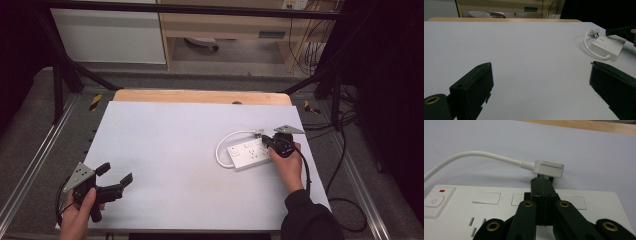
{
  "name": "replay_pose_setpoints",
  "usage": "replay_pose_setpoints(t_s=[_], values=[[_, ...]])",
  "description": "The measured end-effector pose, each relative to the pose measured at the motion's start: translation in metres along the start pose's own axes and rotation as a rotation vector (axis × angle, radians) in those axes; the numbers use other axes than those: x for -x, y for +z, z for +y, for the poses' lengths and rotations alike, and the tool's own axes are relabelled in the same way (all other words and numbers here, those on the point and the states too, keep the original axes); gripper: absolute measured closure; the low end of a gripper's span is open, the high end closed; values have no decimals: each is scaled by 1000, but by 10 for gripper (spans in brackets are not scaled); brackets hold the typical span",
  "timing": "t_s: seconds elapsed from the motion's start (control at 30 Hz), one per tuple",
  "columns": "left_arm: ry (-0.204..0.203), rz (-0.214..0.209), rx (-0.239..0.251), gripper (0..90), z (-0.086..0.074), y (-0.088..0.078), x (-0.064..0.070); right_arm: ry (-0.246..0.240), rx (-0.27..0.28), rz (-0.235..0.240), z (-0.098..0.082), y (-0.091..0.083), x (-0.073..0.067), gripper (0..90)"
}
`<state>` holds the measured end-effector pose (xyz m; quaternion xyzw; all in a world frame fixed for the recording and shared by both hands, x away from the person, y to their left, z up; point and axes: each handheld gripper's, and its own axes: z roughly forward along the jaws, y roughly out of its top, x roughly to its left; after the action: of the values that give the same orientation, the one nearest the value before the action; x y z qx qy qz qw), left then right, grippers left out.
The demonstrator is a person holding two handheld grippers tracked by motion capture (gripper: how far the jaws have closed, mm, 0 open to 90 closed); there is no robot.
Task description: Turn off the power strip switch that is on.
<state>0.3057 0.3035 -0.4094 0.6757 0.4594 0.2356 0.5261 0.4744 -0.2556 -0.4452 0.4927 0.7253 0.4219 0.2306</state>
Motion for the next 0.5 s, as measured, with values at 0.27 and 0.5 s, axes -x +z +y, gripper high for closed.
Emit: replay_pose_setpoints(t_s=[0.27,0.5], values=[[1,2,-3,52,0,0,0,6,0,0,0,1,0,900],[2,6,-7,52,-1,1,0,9,-11,0,-1,1,0,900]])
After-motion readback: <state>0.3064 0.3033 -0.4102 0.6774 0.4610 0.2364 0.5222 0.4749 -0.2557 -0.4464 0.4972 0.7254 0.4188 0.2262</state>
